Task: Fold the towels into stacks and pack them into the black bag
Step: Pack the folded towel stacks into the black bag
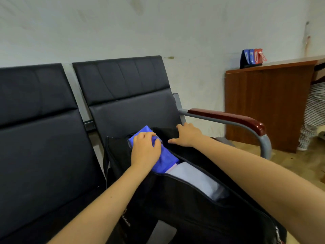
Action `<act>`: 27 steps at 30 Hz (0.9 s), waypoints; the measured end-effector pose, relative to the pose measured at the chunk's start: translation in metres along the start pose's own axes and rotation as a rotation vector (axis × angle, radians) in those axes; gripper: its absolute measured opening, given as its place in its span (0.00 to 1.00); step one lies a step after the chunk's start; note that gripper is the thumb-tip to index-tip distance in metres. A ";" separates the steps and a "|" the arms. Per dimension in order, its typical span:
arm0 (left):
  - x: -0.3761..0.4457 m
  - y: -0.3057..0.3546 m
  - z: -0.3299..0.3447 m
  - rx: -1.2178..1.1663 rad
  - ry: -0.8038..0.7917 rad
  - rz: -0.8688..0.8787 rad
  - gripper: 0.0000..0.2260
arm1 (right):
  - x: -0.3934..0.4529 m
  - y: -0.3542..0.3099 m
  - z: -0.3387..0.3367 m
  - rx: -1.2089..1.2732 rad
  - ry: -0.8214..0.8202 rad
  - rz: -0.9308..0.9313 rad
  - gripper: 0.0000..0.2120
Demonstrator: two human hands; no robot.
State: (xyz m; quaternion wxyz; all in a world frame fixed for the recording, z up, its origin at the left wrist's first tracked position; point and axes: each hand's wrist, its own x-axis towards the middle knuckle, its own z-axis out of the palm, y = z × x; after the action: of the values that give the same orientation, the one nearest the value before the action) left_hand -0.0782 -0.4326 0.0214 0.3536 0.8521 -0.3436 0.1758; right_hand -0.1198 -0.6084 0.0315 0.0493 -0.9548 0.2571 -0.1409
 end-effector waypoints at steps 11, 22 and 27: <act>0.028 -0.037 0.047 0.320 -0.164 -0.017 0.17 | 0.043 -0.003 0.018 -0.243 0.048 -0.090 0.19; 0.049 -0.029 0.045 -0.433 -0.314 -0.423 0.25 | 0.036 -0.014 -0.058 0.493 -0.140 -0.057 0.19; 0.053 -0.009 0.037 -0.959 -0.178 -0.602 0.16 | 0.021 -0.014 -0.037 0.560 -0.175 -0.096 0.19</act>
State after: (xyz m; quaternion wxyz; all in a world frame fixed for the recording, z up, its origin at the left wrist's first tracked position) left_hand -0.0325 -0.4784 0.0203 0.7049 0.6680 -0.1556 -0.1807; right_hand -0.1065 -0.6077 0.0741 0.3262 -0.9236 0.1576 -0.1256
